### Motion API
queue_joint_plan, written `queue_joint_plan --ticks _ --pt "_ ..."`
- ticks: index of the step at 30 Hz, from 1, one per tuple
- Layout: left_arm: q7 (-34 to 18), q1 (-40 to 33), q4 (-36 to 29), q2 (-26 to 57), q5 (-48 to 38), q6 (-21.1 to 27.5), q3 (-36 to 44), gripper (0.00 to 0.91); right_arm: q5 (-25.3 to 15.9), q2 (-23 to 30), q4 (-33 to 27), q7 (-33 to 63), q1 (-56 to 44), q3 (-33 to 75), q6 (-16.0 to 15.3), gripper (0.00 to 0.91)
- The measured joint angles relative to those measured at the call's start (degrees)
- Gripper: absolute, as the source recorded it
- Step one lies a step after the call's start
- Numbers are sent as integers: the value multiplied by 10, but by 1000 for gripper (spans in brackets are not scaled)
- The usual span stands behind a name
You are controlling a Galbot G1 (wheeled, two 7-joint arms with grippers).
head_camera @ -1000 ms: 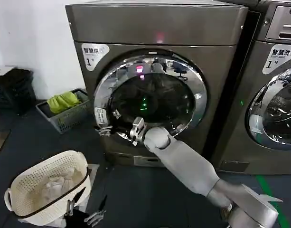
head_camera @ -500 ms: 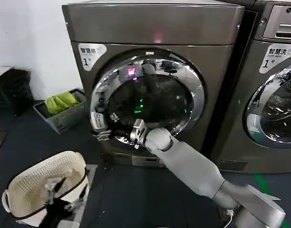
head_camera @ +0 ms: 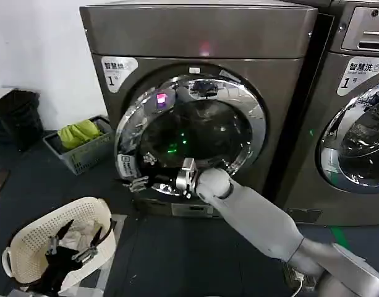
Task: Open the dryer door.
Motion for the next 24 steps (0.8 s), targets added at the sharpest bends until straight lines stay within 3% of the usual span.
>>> queue_joint_plan --ticks 24 --pt "21 -41 17 17 -17 18 -7 907 70 -60 23 -176 -16 23 23 907"
